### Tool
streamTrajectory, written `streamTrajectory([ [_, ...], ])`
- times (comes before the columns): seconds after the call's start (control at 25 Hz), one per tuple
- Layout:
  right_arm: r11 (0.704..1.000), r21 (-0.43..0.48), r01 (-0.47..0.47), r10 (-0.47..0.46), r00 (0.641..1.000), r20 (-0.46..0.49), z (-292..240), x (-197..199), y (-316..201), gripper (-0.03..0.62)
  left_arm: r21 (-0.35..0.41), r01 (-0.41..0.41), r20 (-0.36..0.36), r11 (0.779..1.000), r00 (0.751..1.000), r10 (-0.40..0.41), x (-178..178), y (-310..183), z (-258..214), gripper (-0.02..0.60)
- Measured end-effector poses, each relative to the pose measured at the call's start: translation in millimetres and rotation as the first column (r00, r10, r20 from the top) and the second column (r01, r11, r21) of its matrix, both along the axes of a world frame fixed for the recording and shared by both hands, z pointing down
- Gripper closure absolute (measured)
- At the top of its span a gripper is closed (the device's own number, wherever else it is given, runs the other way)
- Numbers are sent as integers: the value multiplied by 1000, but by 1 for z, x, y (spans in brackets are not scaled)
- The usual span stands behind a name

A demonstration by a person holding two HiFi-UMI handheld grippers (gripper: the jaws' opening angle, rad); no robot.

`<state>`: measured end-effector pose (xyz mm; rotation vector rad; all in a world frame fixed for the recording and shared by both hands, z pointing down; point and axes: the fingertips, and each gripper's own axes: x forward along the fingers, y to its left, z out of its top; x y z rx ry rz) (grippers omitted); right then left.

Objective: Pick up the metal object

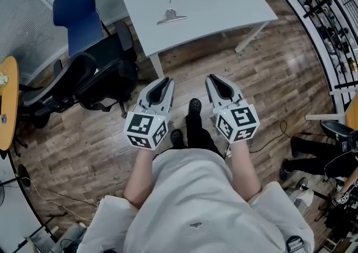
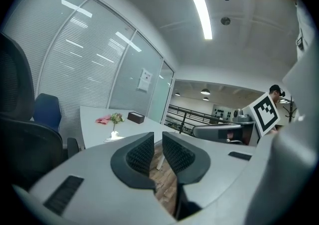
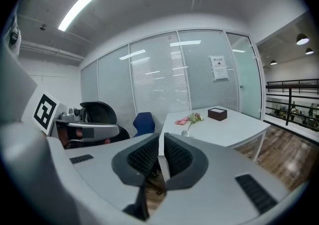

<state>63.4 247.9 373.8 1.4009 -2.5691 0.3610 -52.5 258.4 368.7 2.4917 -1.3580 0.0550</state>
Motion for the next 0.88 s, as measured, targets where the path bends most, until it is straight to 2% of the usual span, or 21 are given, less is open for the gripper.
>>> streamTrajectory([
  [0.08, 1000, 1, 10, -10, 1000, 3, -1, -3, -7, 548, -5, 8, 6, 1000, 1000, -8, -2, -6, 2, 502],
  [0.52, 999, -16, 47, -47, 999, 2, 1, -7, -68, 454, -9, 35, 23, 999, 999, -34, -2, -61, 1, 451],
  [0.88, 997, -21, 73, -73, 997, 20, -4, -1, -122, 427, -9, 55, 43, 998, 998, -54, 5, -111, -5, 431],
])
